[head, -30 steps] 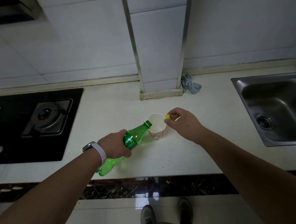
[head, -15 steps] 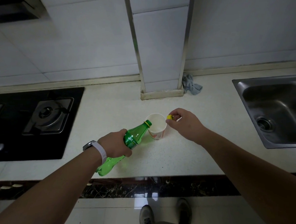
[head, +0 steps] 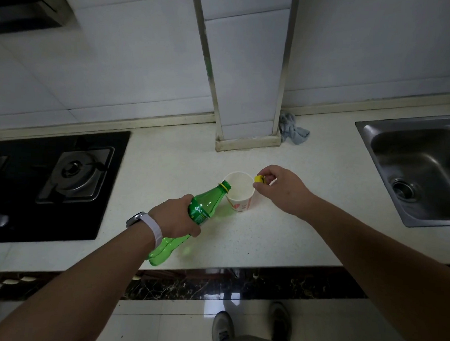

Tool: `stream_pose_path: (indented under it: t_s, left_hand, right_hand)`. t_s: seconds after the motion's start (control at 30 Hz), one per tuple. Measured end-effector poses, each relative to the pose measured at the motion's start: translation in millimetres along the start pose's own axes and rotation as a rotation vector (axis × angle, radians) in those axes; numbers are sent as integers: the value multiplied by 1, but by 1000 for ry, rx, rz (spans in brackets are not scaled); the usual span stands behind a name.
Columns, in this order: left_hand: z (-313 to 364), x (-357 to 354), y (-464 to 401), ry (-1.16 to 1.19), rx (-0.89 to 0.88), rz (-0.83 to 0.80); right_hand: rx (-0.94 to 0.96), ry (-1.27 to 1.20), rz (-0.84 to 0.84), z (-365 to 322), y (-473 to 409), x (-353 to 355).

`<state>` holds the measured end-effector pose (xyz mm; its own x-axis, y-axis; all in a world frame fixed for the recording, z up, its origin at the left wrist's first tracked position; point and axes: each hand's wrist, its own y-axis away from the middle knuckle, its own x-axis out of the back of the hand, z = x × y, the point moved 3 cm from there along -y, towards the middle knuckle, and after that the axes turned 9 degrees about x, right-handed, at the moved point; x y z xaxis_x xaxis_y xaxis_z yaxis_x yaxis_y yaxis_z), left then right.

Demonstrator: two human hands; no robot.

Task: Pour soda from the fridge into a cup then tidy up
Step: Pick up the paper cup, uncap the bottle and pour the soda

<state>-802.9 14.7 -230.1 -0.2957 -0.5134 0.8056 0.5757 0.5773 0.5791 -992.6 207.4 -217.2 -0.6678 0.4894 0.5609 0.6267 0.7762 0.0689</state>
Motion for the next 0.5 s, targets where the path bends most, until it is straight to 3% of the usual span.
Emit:
stream_pose_path:
  t_s: [0.5]
  left_hand:
    - [-3, 1, 5, 7, -5, 8]
  right_hand:
    - [6, 18, -3, -2, 3, -1]
